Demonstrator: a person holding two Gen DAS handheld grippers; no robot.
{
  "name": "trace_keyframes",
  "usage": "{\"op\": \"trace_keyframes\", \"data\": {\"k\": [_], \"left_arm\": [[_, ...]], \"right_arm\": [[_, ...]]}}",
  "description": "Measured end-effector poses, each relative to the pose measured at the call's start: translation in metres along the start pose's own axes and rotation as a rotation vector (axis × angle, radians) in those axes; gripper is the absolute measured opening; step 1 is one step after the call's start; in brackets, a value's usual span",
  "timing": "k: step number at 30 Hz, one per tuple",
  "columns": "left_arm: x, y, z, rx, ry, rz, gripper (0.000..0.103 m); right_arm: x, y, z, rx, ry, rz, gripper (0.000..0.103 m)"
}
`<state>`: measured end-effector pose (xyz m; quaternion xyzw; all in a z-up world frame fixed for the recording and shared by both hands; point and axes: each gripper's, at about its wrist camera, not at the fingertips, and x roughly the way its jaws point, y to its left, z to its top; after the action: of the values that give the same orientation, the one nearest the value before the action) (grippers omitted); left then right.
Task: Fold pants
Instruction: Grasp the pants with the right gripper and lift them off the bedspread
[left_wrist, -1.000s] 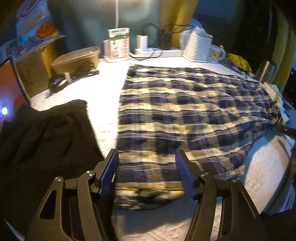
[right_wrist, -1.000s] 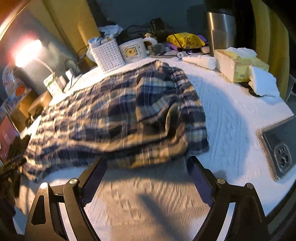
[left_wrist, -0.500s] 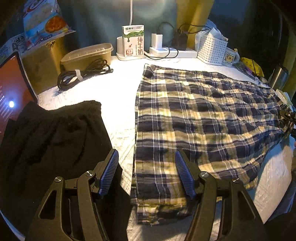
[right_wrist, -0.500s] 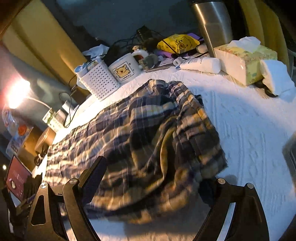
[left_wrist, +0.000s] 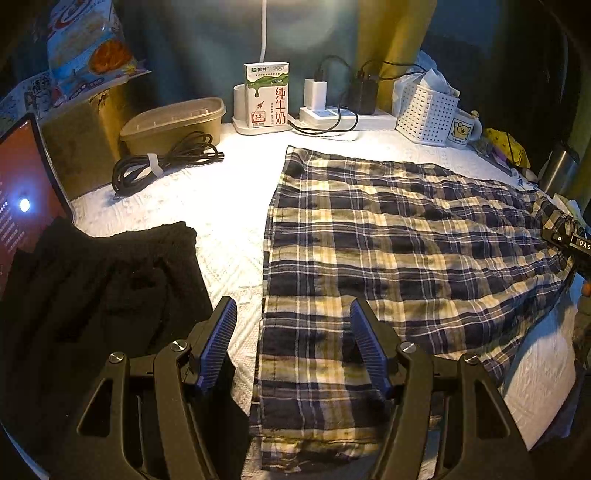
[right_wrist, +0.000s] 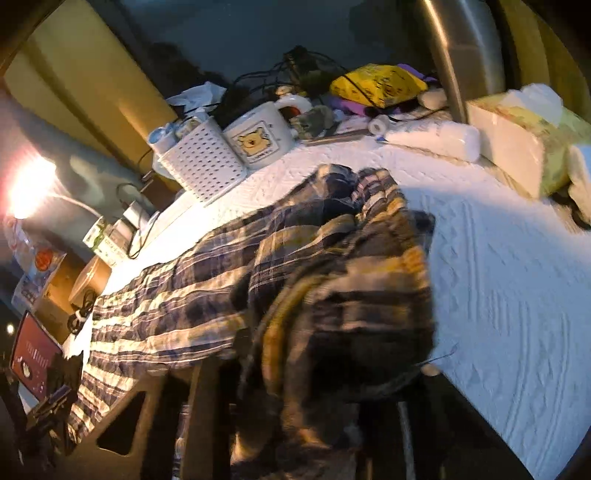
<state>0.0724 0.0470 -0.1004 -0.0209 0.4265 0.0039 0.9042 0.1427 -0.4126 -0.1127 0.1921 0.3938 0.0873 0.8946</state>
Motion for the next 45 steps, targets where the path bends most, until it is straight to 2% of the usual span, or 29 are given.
{"op": "trace_keyframes", "data": {"k": [3,8,17,25,33,38,45], "left_arm": [[0.000,-0.004,0.004,0.008,-0.002,-0.001,0.064],[-0.001,-0.011,0.013,0.031,-0.010,-0.001,0.064],[-0.006,-0.028,0.027,0.042,-0.047,-0.027,0.064],[-0.005,-0.035,0.031,0.048,-0.061,-0.072,0.064],[-0.011,-0.020,0.027,0.019,-0.082,-0.090,0.064],[-0.017,-0.022,0.024,0.053,-0.108,-0.113,0.064],[-0.029,-0.015,0.028,0.061,-0.162,-0.139,0.064]], "right_arm": [[0.001,0.001,0.003,-0.027,-0.003,0.011,0.015],[-0.005,-0.013,0.015,-0.029,-0.032,0.000,0.012],[-0.035,-0.057,0.043,-0.005,-0.112,-0.110,0.012],[-0.044,-0.055,0.046,0.022,-0.113,-0.107,0.012],[-0.066,-0.010,0.050,-0.102,-0.177,-0.133,0.012],[-0.077,0.028,0.054,-0.169,-0.206,-0.125,0.012],[-0.080,0.081,0.053,-0.271,-0.210,-0.105,0.012]]}}
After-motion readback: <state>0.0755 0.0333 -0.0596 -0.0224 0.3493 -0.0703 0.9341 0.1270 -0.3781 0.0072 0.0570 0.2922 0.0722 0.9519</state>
